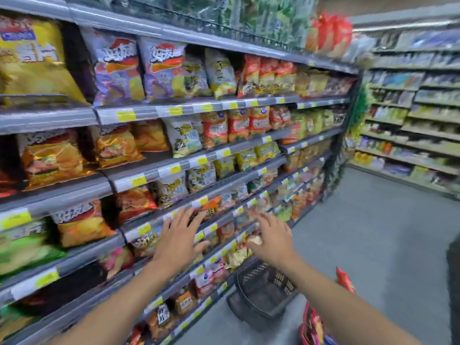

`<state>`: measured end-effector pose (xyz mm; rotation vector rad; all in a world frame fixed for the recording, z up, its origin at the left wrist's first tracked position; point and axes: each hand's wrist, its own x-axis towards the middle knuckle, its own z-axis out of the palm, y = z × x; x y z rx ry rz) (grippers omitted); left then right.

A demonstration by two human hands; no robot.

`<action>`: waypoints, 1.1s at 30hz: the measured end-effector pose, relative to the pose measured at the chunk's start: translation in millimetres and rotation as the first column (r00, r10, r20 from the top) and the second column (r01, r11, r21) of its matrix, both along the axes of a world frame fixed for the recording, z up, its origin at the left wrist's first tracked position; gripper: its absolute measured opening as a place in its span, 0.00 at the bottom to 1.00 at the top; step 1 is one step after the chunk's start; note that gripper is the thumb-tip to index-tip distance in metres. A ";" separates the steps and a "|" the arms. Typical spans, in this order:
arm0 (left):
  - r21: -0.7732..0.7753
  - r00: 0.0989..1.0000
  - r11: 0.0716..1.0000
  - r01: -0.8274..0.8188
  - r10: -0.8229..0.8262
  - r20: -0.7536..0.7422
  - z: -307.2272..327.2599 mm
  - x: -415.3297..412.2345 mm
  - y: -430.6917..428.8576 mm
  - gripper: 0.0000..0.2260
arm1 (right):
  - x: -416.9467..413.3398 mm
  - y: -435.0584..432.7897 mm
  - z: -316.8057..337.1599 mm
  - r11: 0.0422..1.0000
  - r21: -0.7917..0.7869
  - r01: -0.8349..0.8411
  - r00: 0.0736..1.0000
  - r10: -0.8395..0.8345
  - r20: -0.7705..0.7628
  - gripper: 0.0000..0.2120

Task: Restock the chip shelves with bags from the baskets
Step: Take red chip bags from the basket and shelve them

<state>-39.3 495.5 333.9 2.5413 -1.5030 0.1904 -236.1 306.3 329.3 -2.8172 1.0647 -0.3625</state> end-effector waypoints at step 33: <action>0.248 0.730 0.689 0.681 -0.611 -0.307 -169.4 -205.0 -458.1 0.37 | -286.6 -251.3 -166.6 0.560 0.331 0.759 0.640 -0.735 -0.222 0.34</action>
